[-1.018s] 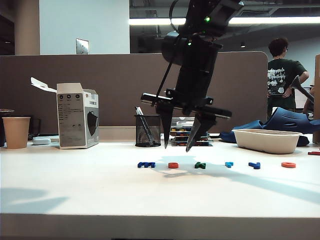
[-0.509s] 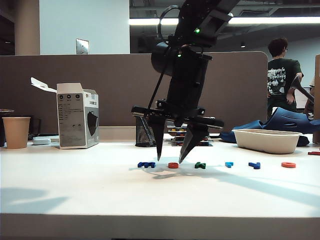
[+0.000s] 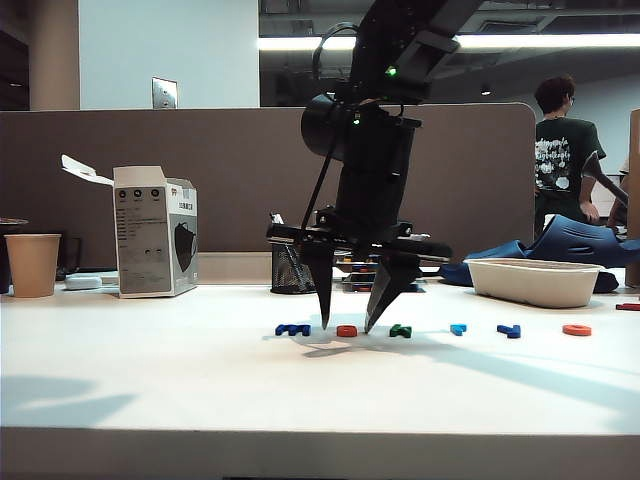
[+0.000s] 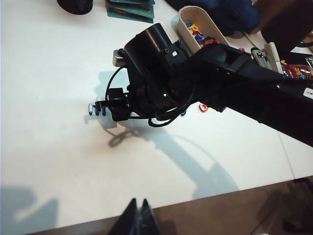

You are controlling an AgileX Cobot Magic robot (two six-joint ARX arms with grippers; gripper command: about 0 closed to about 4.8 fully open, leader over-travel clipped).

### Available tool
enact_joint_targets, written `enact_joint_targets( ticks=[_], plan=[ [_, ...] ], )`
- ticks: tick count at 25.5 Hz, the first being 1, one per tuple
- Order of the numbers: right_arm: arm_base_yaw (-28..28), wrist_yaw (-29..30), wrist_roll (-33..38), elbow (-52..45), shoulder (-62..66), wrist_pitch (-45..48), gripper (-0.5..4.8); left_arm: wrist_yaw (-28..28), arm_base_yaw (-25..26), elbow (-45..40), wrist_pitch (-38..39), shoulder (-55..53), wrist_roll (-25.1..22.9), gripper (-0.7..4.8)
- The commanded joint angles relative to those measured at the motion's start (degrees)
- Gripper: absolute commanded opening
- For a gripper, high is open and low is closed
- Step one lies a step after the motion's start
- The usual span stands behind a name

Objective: Select the appropriate letters from the row of letter magnets placed on the table to arrange into the word "sky".

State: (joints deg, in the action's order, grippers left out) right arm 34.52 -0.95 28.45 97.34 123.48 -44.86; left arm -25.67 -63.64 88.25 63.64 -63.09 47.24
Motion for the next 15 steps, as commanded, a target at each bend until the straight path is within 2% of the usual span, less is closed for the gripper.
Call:
enact_joint_targets(
  ticks=[1, 15],
  plan=[
    [0.2, -0.2, 0.3, 0.0, 0.8, -0.5, 2.09, -0.1, 0.0, 0.2, -0.5, 0.1, -0.3, -0.04],
    [1.8, -0.7, 0.3, 0.0, 1.6, -3.0, 1.98, -0.1, 0.0, 0.2, -0.5, 0.1, -0.3, -0.04]
  ],
)
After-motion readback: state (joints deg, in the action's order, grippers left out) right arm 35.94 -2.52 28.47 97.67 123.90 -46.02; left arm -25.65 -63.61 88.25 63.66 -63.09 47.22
